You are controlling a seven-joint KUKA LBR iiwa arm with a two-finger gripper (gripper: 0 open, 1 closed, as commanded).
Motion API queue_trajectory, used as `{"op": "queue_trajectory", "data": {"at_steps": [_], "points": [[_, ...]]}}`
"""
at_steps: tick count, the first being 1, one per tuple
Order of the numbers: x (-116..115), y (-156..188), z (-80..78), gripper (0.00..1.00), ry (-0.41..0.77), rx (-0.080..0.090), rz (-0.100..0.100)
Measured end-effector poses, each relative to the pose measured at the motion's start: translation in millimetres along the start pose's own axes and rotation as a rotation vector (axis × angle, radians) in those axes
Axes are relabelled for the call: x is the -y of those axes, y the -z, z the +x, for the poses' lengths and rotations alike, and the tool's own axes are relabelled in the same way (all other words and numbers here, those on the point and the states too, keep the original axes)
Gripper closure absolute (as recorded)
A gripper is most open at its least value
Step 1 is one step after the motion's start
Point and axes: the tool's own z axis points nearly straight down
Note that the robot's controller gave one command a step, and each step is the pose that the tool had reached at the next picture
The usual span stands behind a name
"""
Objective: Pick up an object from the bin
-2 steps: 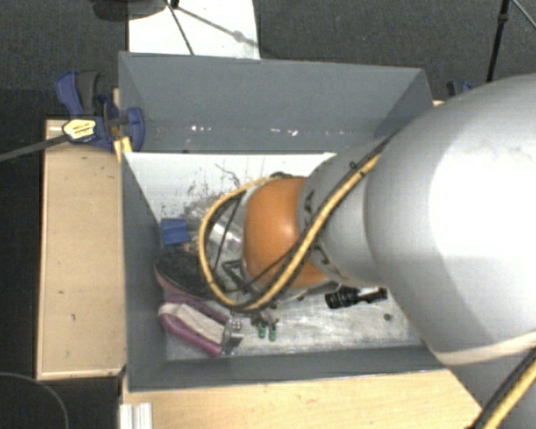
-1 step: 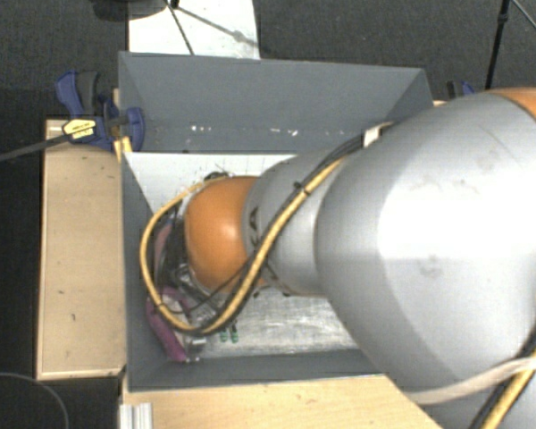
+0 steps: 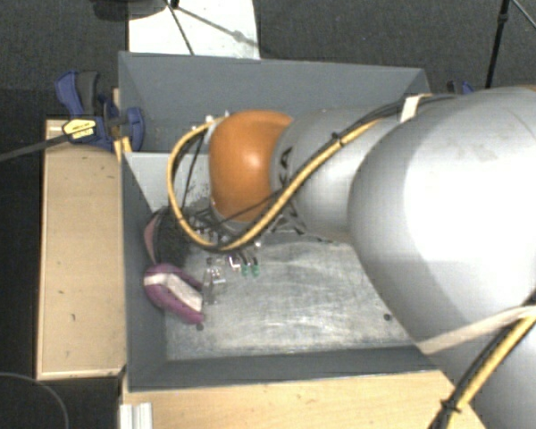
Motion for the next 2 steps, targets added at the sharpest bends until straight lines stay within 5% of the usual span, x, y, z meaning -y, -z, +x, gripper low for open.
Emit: {"op": "queue_trajectory", "data": {"at_steps": [1,2], "points": [[1.4,0.4,-3.0,1.00,0.002,0.022,0.003],[0.2,0.4,0.0,0.00,0.007,0.007,0.004]]}}
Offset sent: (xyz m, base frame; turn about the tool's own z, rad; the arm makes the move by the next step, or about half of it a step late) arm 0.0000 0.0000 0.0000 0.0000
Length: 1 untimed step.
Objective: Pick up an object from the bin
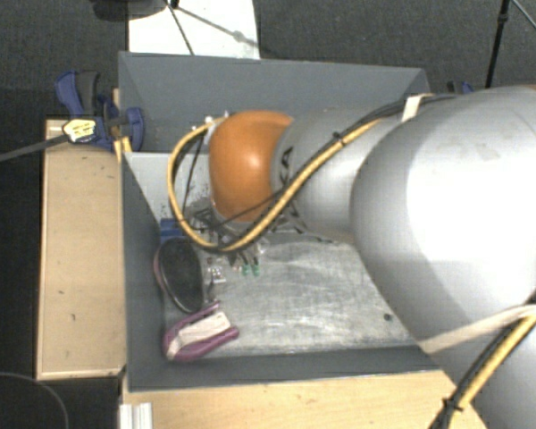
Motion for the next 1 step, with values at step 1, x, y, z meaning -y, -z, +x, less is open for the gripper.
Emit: {"op": "queue_trajectory", "data": {"at_steps": [1], "points": [[-9.8,122.3,1.6,0.00,-0.113,0.022,-0.005]]}}
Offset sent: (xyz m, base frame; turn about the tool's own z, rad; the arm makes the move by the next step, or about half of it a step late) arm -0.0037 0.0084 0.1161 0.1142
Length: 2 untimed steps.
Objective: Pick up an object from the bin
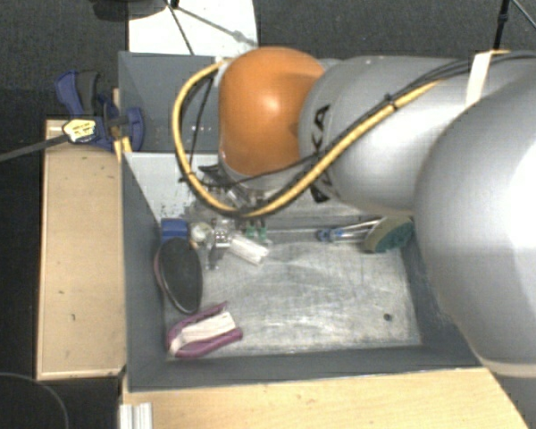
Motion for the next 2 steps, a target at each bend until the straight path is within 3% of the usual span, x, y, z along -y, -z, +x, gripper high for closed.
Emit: {"op": "queue_trajectory", "data": {"at_steps": [1,2], "points": [[-4.4,-93.2,-4.6,0.00,0.250,-0.001,0.000],[-3.2,-20.6,69.4,0.00,0.314,-0.001,0.000]]}}
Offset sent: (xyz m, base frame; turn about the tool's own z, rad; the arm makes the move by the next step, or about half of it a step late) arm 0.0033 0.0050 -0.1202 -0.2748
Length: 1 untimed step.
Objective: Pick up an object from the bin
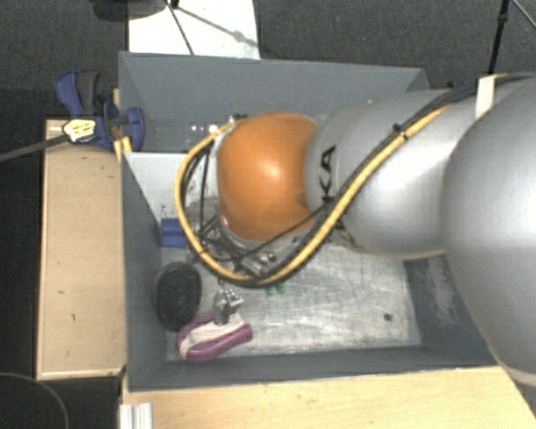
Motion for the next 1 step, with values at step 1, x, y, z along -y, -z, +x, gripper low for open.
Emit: {"op": "queue_trajectory", "data": {"at_steps": [1], "points": [[-18.9,-79.9,11.1,0.00,0.188,0.023,0.003]]}}
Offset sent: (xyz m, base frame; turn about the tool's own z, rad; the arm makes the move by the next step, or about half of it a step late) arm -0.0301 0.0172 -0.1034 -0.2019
